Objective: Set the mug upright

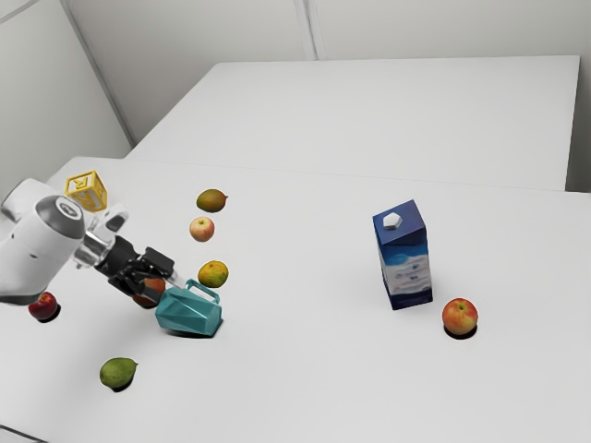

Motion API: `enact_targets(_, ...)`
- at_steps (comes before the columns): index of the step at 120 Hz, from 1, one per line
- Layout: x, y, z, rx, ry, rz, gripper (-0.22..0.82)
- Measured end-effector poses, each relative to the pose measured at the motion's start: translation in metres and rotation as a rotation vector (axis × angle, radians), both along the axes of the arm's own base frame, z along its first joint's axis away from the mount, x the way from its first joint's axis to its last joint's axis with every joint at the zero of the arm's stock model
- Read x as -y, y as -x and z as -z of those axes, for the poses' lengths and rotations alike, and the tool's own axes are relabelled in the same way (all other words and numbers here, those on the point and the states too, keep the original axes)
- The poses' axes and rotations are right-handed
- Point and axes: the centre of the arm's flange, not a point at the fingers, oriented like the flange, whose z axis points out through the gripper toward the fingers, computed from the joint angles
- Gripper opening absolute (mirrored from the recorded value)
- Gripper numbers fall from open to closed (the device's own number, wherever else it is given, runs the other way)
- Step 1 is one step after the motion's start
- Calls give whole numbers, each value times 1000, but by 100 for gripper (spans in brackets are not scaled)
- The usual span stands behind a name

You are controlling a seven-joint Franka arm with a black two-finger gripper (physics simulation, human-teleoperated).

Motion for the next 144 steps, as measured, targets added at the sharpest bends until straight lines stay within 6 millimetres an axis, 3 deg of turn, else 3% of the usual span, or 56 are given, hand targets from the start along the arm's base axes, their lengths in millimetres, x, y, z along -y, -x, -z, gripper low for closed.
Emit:
enact_targets(54,13,12,21,13,153,-6,54)
enact_targets(65,15,13,24,7,175,-1,46)
enact_targets(99,19,13,22,17,208,11,6)
enact_targets(120,21,12,17,30,206,22,-5)
enact_targets(144,31,9,-2,69,194,53,-14)
